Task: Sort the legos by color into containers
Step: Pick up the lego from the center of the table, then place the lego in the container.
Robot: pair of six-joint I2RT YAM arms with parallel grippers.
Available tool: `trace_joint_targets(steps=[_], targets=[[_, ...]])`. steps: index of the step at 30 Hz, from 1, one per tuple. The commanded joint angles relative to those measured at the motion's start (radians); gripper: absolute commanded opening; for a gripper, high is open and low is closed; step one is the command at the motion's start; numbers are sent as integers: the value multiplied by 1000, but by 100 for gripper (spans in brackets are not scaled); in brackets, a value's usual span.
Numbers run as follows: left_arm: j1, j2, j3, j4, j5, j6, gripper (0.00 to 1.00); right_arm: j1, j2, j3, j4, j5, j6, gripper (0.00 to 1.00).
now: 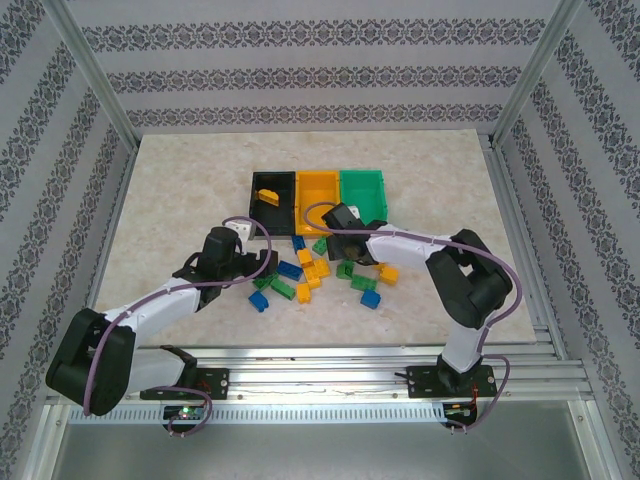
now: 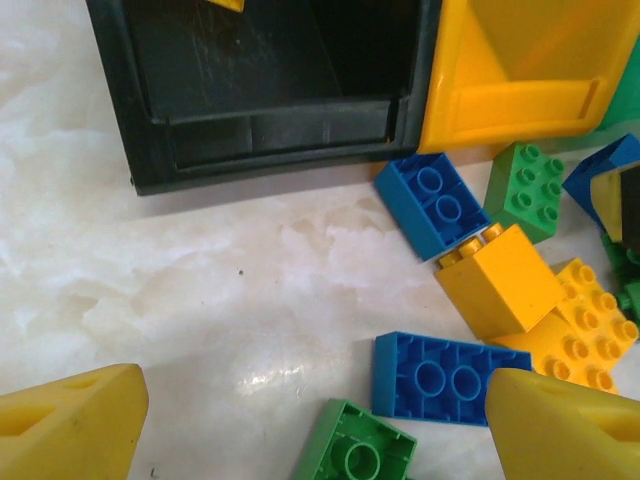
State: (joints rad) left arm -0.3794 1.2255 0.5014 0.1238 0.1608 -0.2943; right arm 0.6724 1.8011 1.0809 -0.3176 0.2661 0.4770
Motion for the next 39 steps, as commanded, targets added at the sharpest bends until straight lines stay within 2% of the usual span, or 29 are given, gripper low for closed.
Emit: trace_joint_targets(steps=[1, 6, 9, 18, 19, 28, 35, 39], targets=[[1, -11, -13, 59, 7, 0, 88, 8, -34, -9, -34, 33, 23, 68], [2, -7, -13, 60, 8, 0, 88, 6, 24, 18, -25, 16, 25, 67], [1, -4, -13, 63, 9, 0, 88, 4, 57, 49, -17, 3, 22, 61], [1, 10, -9, 70, 20, -4, 88, 3, 12, 38, -4, -22, -15, 26], [1, 15, -9, 72, 24, -6, 88, 3, -6, 29, 1, -22, -20, 25], [1, 39, -3, 86, 67, -7, 88, -33, -190, 12, 31, 6, -53, 25], [2, 46, 2, 87, 89, -8, 88, -169, -157, 88, 49, -115, -46, 25], [1, 47, 4, 86, 87, -8, 88, -194, -113, 153, 20, -110, -68, 25]])
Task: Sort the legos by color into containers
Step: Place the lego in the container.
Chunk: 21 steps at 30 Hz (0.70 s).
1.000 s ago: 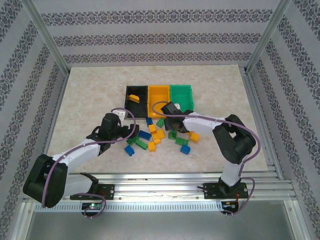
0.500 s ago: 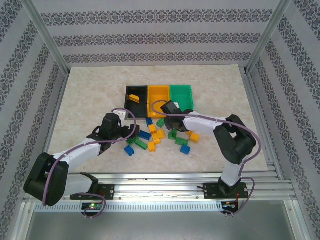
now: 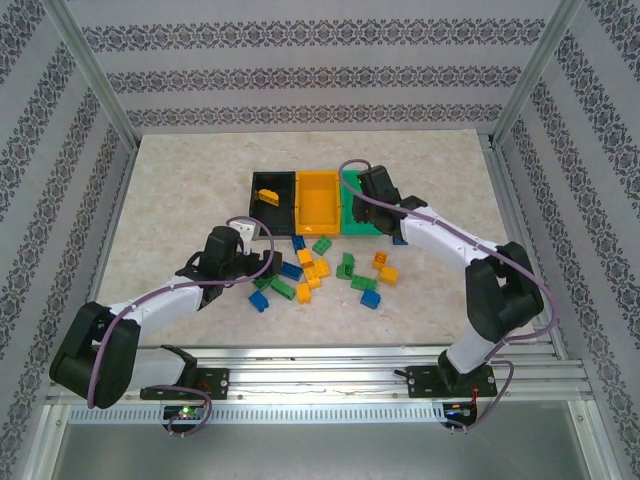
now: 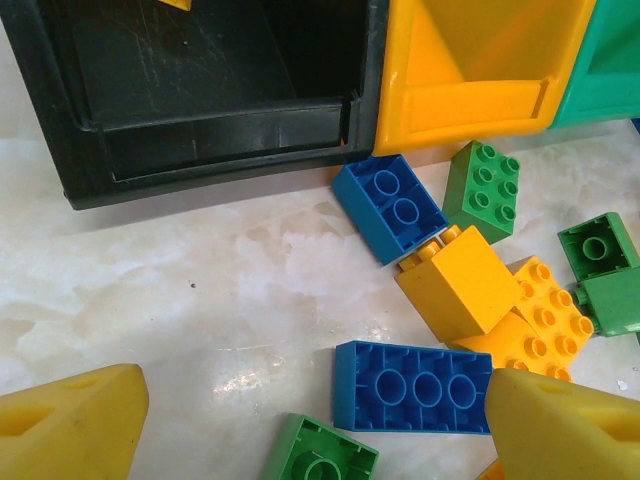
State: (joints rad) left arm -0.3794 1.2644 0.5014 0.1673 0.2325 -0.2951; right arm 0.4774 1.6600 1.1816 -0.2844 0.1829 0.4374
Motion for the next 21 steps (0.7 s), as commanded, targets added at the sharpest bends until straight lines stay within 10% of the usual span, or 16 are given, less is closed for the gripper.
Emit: trace_joint_targets(steps=[1, 16, 21], targets=[[2, 9, 5, 42, 16, -7, 88, -3, 36, 64, -20, -27, -34, 25], [122, -111, -80, 71, -47, -147, 87, -18, 105, 110, -40, -37, -51, 28], [202, -71, -113, 146, 40, -215, 86, -20, 117, 114, -39, -37, -59, 61]])
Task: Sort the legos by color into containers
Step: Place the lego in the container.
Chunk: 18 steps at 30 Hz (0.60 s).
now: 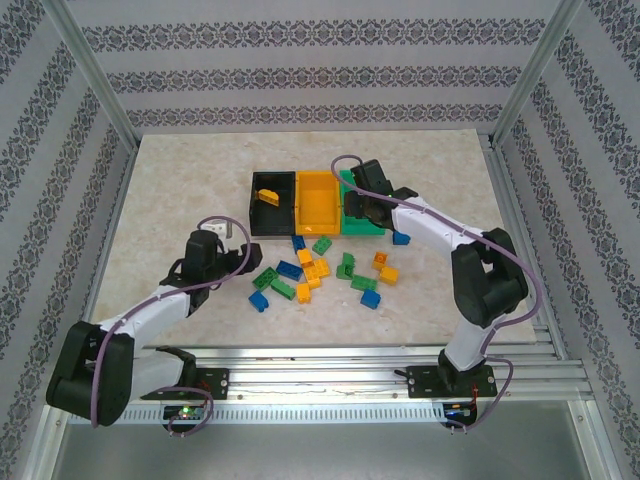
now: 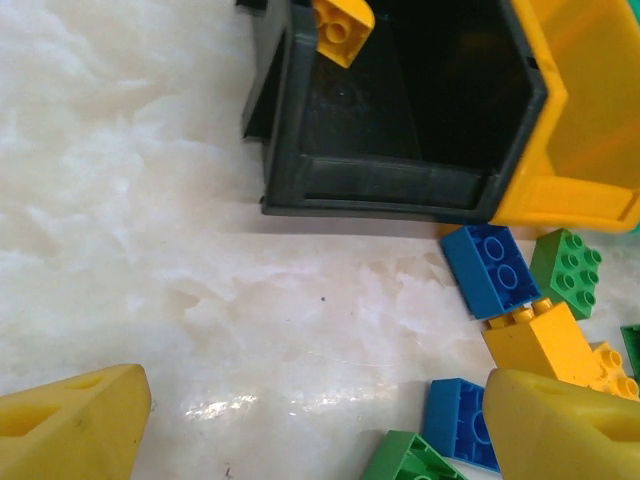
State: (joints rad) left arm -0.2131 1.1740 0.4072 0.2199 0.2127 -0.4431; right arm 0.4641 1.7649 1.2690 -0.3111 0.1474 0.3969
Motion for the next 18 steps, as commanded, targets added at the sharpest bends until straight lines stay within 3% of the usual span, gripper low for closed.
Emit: trace_joint_targets(steps=[1, 8, 18], targets=[[47, 34, -19, 106, 82, -77, 86, -6, 7, 22, -3, -16, -22, 63], [72, 106, -13, 154, 159, -94, 86, 111, -18, 11, -28, -44, -68, 63], [70, 103, -17, 161, 162, -89, 86, 208, 92, -14, -36, -98, 67, 62]])
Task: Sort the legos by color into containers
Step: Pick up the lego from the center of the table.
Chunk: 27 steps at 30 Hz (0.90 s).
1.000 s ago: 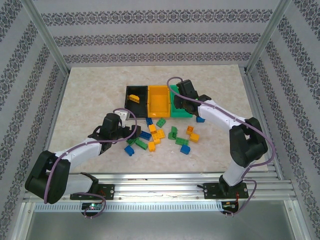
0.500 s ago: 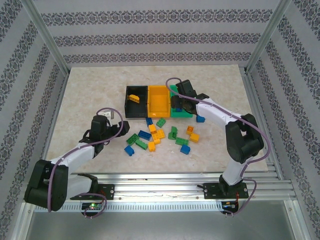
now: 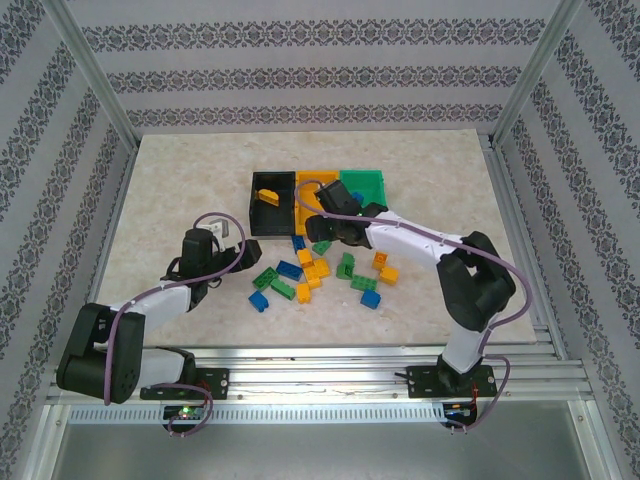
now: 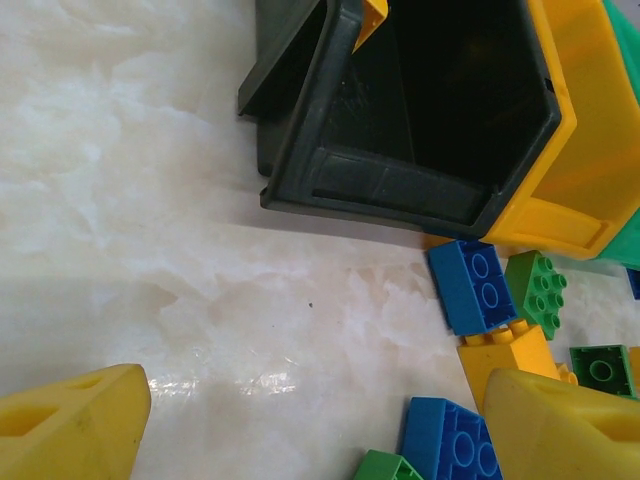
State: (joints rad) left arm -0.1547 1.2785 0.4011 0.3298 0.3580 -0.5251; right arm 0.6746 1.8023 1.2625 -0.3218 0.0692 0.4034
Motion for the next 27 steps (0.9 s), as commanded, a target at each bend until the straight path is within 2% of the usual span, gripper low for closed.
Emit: trace_joint_targets(steps=[1, 12, 20, 27], targets=[[12, -1, -12, 52, 17, -8, 86, -4, 63, -8, -23, -19, 71, 62], [12, 19, -12, 76, 42, -17, 87, 9, 150, 2, 5, 45, 184, 60], [12, 6, -13, 68, 43, -14, 87, 14, 223, 32, 32, 6, 228, 64], [12, 13, -13, 73, 42, -13, 87, 25, 230, 28, 33, -11, 223, 61]])
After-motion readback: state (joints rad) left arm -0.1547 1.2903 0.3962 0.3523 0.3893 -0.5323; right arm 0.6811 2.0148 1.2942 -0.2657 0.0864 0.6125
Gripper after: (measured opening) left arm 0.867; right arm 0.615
